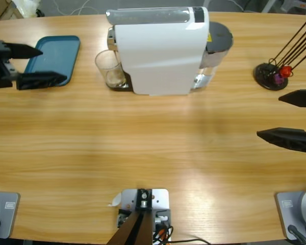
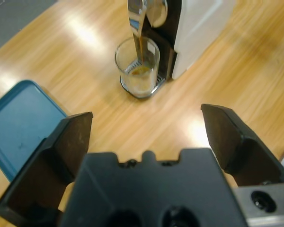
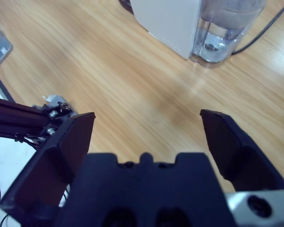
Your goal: Pour coffee
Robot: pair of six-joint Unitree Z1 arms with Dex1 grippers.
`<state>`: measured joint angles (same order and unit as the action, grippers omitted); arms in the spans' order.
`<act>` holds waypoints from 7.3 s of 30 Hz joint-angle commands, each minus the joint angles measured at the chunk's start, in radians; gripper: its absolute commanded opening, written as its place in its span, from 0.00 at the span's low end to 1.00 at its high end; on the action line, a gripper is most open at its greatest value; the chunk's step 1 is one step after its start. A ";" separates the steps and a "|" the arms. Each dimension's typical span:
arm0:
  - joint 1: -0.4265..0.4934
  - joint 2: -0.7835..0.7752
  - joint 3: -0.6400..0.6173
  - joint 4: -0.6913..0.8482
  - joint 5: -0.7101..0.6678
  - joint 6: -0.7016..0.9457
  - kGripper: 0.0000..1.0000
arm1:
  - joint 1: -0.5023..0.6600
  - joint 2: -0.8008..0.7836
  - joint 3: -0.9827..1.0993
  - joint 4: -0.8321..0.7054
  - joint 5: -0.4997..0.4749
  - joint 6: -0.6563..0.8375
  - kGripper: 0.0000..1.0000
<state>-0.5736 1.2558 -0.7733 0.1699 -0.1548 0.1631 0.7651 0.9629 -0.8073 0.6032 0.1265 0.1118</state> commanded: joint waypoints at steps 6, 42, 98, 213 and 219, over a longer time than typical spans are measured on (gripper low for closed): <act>0.006 0.048 0.017 -0.034 -0.064 -0.005 1.00 | 0.013 0.045 0.133 -0.194 -0.005 -0.199 1.00; -0.008 0.005 0.065 -0.014 -0.063 -0.005 1.00 | -0.150 0.015 0.212 -0.427 -0.048 -0.101 0.96; 0.003 0.009 0.084 -0.024 -0.054 -0.010 1.00 | -0.150 0.011 0.226 -0.442 -0.079 -0.072 1.00; 0.090 0.666 -0.185 -0.268 -0.284 0.206 0.59 | -0.148 0.115 0.209 -0.448 -0.041 -0.077 1.00; 0.090 0.662 -0.176 -0.268 -0.290 0.205 0.03 | -0.148 0.114 0.209 -0.448 -0.037 -0.077 0.99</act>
<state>-0.4890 1.8692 -0.9608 -0.0853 -0.4192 0.3677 0.6263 1.0570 -0.6159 0.1626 0.0722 0.0340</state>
